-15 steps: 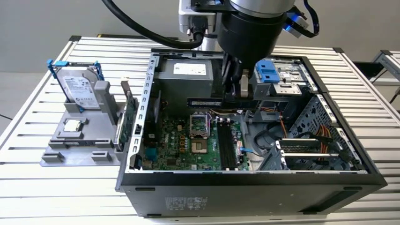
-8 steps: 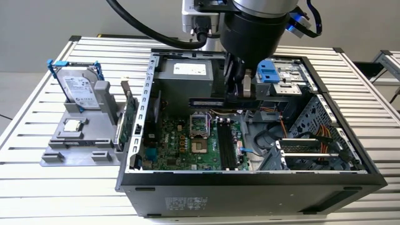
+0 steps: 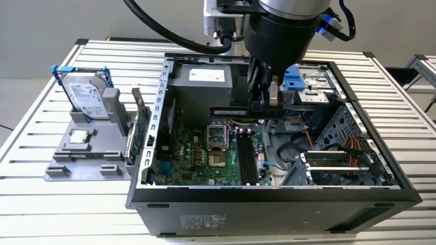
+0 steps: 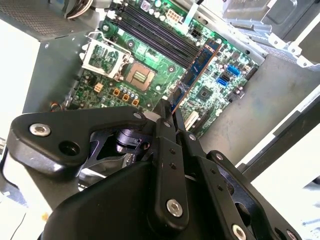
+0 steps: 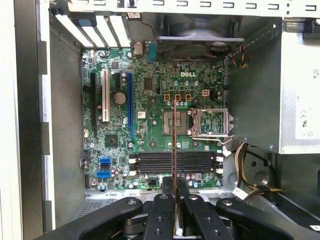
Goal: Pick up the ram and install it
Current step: 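Pick up the ram and move it above insertion slot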
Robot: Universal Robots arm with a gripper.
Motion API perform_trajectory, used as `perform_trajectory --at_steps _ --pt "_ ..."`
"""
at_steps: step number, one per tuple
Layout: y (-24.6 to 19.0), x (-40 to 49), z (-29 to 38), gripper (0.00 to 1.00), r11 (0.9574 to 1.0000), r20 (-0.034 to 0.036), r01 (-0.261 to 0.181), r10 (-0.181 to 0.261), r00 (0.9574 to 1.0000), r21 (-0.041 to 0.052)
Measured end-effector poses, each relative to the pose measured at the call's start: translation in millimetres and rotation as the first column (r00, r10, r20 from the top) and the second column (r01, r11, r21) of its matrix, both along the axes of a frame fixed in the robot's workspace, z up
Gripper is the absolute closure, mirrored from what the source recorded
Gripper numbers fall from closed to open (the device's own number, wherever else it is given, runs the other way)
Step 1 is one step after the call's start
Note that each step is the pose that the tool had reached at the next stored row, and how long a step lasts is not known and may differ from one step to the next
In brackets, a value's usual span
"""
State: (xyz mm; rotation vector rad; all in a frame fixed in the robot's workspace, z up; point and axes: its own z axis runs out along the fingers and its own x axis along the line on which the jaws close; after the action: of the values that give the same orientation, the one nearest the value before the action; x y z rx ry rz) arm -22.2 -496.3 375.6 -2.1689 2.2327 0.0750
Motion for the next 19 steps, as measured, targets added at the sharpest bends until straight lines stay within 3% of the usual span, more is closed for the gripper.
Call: perform_trajectory --at_steps 19 --pt "0.2 9.4 0.0 1.0 1.0 0.0 0.0 0.0 1.0 -0.0001"
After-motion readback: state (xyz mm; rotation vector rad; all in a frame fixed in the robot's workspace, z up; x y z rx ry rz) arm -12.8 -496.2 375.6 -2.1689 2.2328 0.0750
